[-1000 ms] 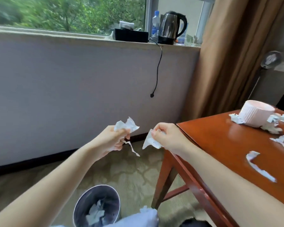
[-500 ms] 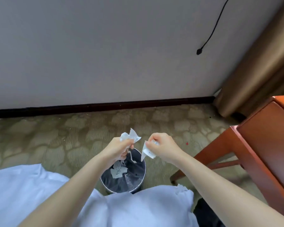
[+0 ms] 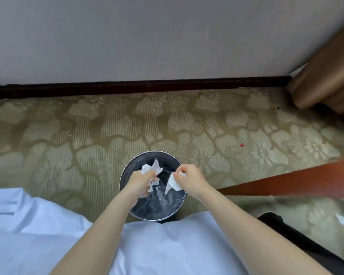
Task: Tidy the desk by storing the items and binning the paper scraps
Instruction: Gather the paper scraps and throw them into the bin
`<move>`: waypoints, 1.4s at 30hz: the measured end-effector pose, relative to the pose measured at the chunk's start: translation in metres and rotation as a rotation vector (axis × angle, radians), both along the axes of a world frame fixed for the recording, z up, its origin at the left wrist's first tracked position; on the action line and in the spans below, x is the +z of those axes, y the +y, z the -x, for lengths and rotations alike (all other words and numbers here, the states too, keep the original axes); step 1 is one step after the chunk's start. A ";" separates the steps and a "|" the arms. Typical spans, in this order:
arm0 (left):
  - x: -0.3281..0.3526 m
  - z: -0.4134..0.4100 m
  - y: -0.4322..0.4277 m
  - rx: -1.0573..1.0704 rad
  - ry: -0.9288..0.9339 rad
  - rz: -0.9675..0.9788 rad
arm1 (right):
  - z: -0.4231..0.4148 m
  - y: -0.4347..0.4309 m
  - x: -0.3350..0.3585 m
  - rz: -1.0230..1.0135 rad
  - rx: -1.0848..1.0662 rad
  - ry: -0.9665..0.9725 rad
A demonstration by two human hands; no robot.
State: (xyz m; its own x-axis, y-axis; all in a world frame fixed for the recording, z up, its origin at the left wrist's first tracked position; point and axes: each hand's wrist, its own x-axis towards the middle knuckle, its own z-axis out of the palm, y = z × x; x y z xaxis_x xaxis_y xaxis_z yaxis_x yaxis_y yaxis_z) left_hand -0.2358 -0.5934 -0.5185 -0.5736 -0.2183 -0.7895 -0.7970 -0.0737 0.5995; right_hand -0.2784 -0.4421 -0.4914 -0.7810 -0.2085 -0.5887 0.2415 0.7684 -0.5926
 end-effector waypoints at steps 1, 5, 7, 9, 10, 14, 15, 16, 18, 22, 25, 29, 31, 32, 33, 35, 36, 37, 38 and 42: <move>-0.005 0.001 -0.002 0.018 -0.007 0.002 | 0.001 -0.003 -0.008 -0.007 -0.003 -0.015; -0.025 0.004 -0.010 0.073 -0.038 0.040 | 0.005 -0.019 -0.037 -0.039 -0.036 -0.056; -0.033 0.006 -0.010 0.093 -0.075 0.026 | 0.006 -0.029 -0.047 -0.035 -0.048 -0.073; -0.039 0.007 -0.009 0.114 -0.119 -0.024 | 0.007 -0.037 -0.054 -0.018 -0.030 -0.128; -0.041 0.007 -0.009 0.096 -0.136 -0.027 | 0.008 -0.040 -0.056 0.000 -0.017 -0.168; -0.045 0.004 -0.011 -0.002 -0.154 0.034 | 0.010 -0.038 -0.056 0.062 0.001 -0.282; -0.046 0.004 -0.012 -0.021 -0.146 0.053 | 0.010 -0.034 -0.054 0.057 0.005 -0.271; -0.045 0.004 -0.013 -0.048 -0.129 0.080 | 0.010 -0.030 -0.052 0.048 0.009 -0.260; -0.042 0.005 -0.013 -0.107 -0.075 0.138 | 0.011 -0.018 -0.045 0.049 0.020 -0.255; -0.024 0.012 -0.010 -0.285 0.051 0.238 | 0.016 0.013 -0.018 0.061 0.036 -0.234; 0.003 0.021 -0.004 -0.464 0.167 0.295 | 0.016 0.039 0.010 0.062 0.041 -0.175; 0.064 0.027 0.006 -0.581 0.378 0.426 | 0.013 0.072 0.052 0.037 0.087 -0.120; 0.096 0.024 0.012 -0.604 0.464 0.473 | 0.010 0.084 0.078 0.015 0.122 -0.083; 0.112 0.021 0.016 -0.641 0.491 0.492 | 0.008 0.090 0.091 0.014 0.137 -0.053; 0.126 0.018 0.020 -0.686 0.512 0.507 | 0.006 0.095 0.106 0.017 0.154 -0.013; 0.155 0.011 0.030 -0.770 0.559 0.530 | -0.001 0.103 0.140 0.018 0.201 0.086; 0.171 0.007 0.035 -0.801 0.592 0.542 | -0.005 0.107 0.159 0.006 0.229 0.136; 0.186 0.004 0.040 -0.821 0.628 0.554 | -0.011 0.112 0.178 -0.013 0.259 0.187; 0.202 0.001 0.045 -0.835 0.662 0.567 | -0.016 0.117 0.196 -0.038 0.284 0.237; 0.270 -0.007 0.073 -0.938 0.760 0.645 | -0.042 0.142 0.261 -0.135 0.350 0.415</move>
State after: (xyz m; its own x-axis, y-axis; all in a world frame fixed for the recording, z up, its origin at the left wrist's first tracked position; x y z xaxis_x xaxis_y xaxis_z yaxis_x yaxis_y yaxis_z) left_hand -0.2292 -0.5199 -0.2486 -0.9511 0.2832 -0.1233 0.1457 0.7634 0.6293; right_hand -0.2367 -0.3005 -0.2309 -0.8504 -0.4414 -0.2864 -0.2745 0.8365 -0.4742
